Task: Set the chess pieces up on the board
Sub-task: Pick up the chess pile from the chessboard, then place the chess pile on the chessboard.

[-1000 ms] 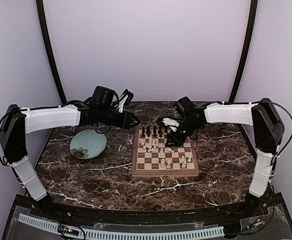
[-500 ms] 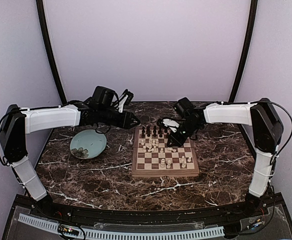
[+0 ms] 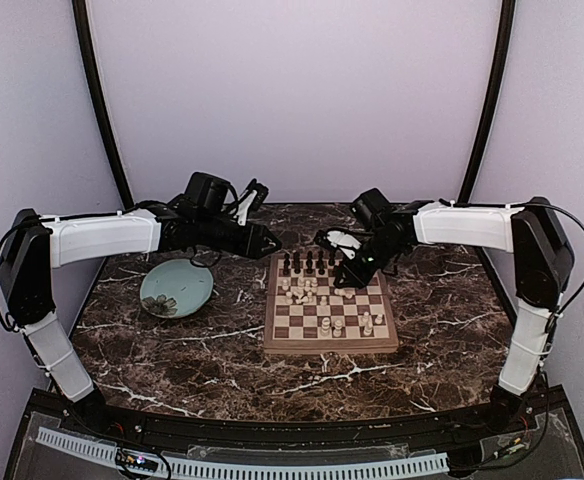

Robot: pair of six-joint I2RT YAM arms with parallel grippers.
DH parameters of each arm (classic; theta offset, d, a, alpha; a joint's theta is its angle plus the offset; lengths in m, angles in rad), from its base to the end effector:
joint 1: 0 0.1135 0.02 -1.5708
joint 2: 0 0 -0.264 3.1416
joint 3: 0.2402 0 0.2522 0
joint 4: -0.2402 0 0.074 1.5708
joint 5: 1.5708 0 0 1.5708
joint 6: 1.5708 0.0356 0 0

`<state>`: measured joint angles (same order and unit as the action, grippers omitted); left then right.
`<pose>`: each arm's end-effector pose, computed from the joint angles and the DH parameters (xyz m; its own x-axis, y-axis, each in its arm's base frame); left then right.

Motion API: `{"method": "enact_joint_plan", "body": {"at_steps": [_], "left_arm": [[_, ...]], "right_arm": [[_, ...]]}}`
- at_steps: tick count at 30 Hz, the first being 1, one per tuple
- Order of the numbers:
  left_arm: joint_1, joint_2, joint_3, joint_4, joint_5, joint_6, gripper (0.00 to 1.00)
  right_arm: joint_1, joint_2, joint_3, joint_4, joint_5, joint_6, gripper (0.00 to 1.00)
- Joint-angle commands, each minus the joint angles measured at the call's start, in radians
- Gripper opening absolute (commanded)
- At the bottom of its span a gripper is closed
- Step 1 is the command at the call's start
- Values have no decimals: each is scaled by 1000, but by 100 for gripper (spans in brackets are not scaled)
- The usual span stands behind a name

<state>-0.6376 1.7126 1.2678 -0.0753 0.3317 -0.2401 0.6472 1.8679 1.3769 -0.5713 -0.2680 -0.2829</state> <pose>0.3126 -0.2460 0.2701 -0.5757 0.1467 -0.8044 0.6723 0.6449 -0.3636 0.3089 0.2453 0.2087 -0.4781 -0.6988 -0.5321 -0.8516 0.5171 0.0862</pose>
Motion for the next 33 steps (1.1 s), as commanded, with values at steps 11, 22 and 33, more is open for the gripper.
{"method": "enact_joint_plan", "body": {"at_steps": [11,22,33], "left_arm": [[4,-31,-14,40,58,0,43],[4,-20,-12,44,81,4,43],[4,-15,1,35,146,22,43]], "right_arm": [[-2,-2,-10,1,-20,-58,13],[-3,25,2,-23,-38,-146,13],[-1,41,4,-44,-33,-188,24]]}}
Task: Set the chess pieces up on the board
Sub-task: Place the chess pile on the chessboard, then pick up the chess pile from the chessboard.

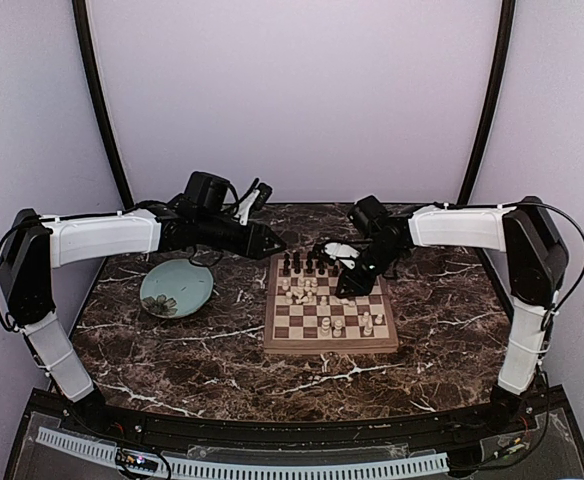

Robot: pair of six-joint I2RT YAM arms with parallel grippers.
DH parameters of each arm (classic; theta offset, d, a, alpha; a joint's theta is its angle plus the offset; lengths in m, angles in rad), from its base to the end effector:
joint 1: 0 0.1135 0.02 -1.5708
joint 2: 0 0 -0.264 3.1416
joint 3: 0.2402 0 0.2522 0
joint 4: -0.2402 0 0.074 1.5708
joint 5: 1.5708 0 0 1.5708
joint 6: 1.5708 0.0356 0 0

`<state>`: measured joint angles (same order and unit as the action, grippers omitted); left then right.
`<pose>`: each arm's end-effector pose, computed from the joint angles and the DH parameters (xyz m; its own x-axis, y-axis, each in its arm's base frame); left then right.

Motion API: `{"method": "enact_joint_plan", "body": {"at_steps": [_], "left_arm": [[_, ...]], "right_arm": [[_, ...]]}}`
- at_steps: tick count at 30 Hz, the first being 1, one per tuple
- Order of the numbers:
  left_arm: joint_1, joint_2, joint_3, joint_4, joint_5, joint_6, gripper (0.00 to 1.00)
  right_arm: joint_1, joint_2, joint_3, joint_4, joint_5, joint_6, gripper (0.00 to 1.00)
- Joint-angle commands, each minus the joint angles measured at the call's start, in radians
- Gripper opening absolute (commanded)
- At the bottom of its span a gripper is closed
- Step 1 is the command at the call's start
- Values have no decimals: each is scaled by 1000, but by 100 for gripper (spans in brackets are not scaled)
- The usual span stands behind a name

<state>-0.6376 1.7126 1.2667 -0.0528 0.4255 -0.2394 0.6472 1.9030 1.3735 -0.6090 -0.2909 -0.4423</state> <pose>0.3108 -0.2485 0.2724 -0.5710 0.1542 -0.8063 0.7186 0.5689 -0.4000 0.3075 0.2452 0.1930 -0.3664 -0.7909 -0.4901 -0.9187 0.3909 0.0560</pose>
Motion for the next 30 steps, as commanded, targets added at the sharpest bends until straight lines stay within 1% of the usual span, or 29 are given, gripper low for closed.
{"method": "enact_joint_plan", "body": {"at_steps": [1,4,6,9,12,16,21,24,26,30], "left_arm": [[5,-13,4,12,62,24,43],[4,1,8,10,84,27,43],[3,13,14,7,109,36,43],[-3,29,21,4,156,52,43],[-24,56,41,-13,173,104,43],[-104,124,124,-95,121,189,43],[-142,204,226,-146,66,211,43],[-171,260,289,-159,11,223,44],[-192,303,338,-168,-23,225,44],[-209,390,423,-172,-54,187,45]], "right_arm": [[-1,8,8,-8,-12,-29,25],[-1,8,10,-11,-17,-24,31],[-5,-9,13,-21,-33,-19,33],[-25,-67,4,-36,-64,-16,36],[-53,-144,-37,-34,-79,-26,38],[-122,-229,-131,-8,-137,-32,39],[-237,-303,-244,63,-238,4,39],[-270,-338,-318,144,-217,49,39],[-278,-341,-329,153,-195,53,39],[-292,-337,-334,151,-219,54,38]]}}
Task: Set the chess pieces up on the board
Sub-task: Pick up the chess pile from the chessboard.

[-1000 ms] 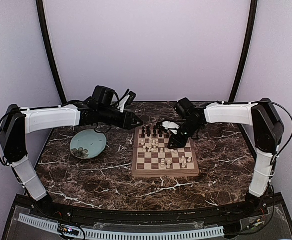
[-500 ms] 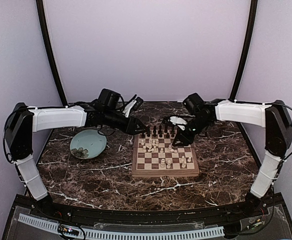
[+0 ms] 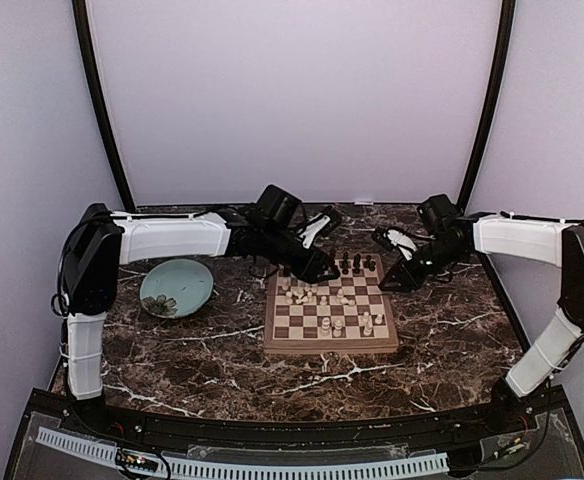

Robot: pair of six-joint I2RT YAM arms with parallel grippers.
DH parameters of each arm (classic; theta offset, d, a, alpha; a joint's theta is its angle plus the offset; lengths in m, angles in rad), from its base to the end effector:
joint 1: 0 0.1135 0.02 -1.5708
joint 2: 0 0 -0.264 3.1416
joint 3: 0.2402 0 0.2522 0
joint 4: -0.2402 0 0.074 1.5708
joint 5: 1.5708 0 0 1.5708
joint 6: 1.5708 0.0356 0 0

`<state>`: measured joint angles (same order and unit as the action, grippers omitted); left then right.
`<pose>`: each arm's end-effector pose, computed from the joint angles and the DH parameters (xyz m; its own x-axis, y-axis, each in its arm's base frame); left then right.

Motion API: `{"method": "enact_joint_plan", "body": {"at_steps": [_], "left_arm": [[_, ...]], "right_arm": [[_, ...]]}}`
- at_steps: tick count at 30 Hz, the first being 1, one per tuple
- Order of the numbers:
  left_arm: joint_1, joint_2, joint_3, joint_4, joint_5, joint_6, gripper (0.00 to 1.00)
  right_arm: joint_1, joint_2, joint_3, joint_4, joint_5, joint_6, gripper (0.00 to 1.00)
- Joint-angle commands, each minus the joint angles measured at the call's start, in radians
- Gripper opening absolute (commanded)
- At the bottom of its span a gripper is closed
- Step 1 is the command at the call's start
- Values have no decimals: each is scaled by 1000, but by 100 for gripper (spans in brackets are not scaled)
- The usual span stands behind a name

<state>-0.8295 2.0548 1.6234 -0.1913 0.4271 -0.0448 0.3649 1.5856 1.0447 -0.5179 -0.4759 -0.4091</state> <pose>0.3111 -0.3617 0.2372 -0.4337 0.4133 -0.8007 0.8800 0.3853 -0.2777 0.2899 0.1282 0.2107 -0.5376 -0.5839 -0.6084 -0.8073 0.5646 0.1715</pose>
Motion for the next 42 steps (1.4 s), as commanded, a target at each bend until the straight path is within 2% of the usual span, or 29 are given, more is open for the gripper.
{"method": "enact_joint_plan", "body": {"at_steps": [1,6,12,18,33,42], "left_arm": [[-20,71,85,-32,-61,-23,45],[-27,128,127,-43,-78,-59,41],[-36,177,159,-59,-58,-63,42],[-37,206,174,-56,-76,-71,40],[-38,217,187,-42,-58,-84,19],[-38,152,168,-10,-72,-205,13]], "right_arm": [[-9,-18,-6,59,-40,21,38],[-11,-13,-15,66,-53,16,38],[-10,-1,-14,64,-63,11,37],[-10,4,-13,63,-64,11,37],[-9,36,-7,58,-84,21,36],[9,18,-6,76,-75,45,38]]}}
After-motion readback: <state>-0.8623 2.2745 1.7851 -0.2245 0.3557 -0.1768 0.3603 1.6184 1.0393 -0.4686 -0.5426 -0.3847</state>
